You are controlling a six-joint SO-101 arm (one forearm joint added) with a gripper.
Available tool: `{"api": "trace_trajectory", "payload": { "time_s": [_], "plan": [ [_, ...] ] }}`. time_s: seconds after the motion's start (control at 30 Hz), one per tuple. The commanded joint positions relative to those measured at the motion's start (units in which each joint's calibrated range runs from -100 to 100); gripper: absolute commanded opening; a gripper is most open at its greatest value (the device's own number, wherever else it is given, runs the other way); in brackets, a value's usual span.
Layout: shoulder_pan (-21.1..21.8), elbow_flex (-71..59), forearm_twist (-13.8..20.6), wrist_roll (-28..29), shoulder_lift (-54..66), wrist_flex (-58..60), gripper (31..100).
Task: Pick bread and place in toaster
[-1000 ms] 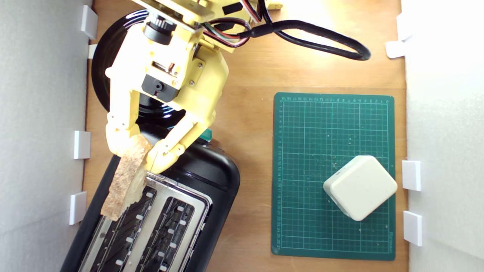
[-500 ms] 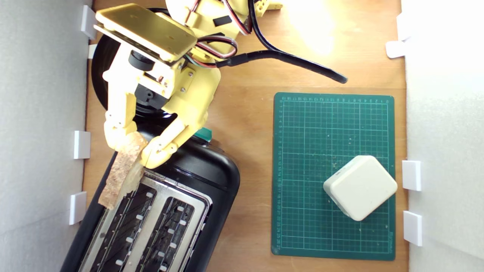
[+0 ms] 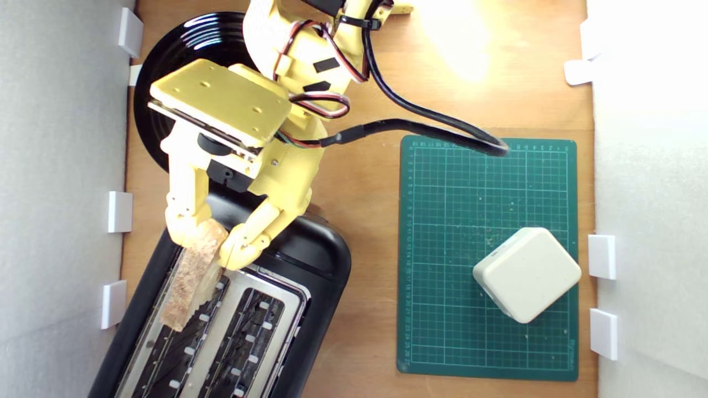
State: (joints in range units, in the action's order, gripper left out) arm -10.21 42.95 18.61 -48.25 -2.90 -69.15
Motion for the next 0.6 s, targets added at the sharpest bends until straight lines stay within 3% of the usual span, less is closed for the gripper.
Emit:
{"api": "trace_trajectory", "payload": {
  "time_s": [0.0, 0.4, 0.57],
  "plan": [
    [0.4, 3.0, -1.0, -0.2, 0.6, 0.4, 56.7],
    [-2.4, 2.9, -1.6, -1.1, -2.3, 0.4, 56.7],
    [-5.7, 2.7, -6.7, -1.2, -2.8, 0.4, 56.7]
  ]
}}
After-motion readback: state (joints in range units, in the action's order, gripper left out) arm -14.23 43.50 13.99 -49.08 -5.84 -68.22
